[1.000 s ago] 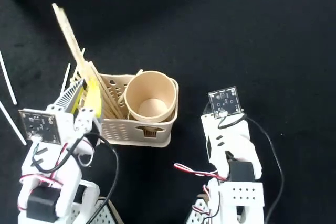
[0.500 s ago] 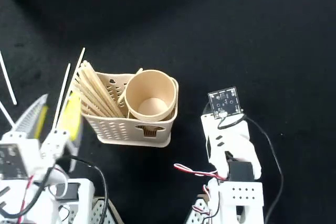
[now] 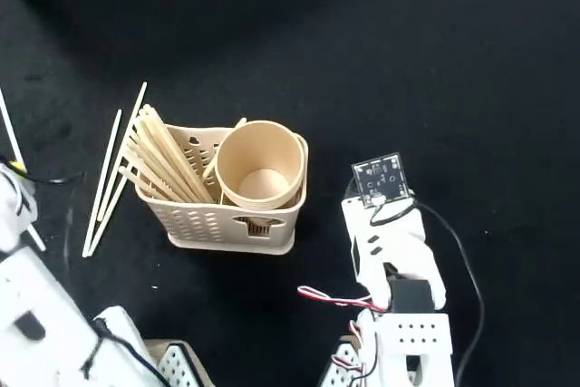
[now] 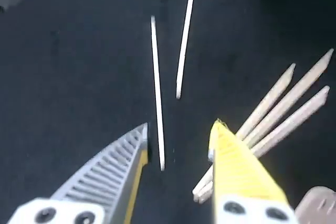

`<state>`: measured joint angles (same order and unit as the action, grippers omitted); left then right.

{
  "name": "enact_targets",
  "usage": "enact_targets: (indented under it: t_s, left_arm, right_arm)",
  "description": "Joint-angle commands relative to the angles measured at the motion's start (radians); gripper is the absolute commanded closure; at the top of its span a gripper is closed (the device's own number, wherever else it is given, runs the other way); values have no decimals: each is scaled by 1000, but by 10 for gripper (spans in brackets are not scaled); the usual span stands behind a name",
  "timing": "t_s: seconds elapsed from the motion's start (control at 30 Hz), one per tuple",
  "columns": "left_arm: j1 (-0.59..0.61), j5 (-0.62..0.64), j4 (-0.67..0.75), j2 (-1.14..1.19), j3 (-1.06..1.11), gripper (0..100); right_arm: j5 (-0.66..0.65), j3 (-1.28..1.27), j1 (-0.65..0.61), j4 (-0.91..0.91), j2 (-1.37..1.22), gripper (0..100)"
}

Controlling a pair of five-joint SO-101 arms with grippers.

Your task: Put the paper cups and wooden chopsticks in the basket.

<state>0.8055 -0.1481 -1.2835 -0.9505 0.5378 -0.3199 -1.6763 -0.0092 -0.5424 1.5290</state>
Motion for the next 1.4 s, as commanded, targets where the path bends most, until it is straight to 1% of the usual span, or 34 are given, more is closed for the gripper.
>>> enact_targets:
  t_s: [0.0, 0.3, 0.4, 0.53, 0.6, 0.7, 0.83, 0.97, 1.2, 1.37]
  left_arm:
    - [15, -14, -15, 57, 36, 805]
    - [10, -14, 57, 110, 128, 805]
    - [12, -14, 60, 215, 107, 804]
    - [12, -6, 49, 427, -5, 805]
    - [2, 21, 61, 529, -73, 805]
    - [-33, 74, 64, 655, -231, 802]
    - [-42, 86, -29, 830, -478, 801]
    - [-13, 118, -87, 1054, -722, 801]
    - [2, 127, -98, 1494, -1199, 805]
    - [-33, 127, -97, 1803, -1547, 805]
  right_arm:
    - [-5, 5, -15, 23, 10, 985]
    - [-2, 16, -17, 18, 10, 985]
    - [31, 44, -17, 15, 10, 985]
    - [81, 62, -17, 17, 10, 985]
    - [107, 53, -15, 15, 10, 985]
    - [107, 36, -15, 15, 10, 985]
    - [110, 36, -15, 15, 10, 985]
    - [110, 36, -15, 8, 10, 985]
    - [106, 58, -15, -46, 10, 985]
    - [104, 54, -15, -46, 10, 985]
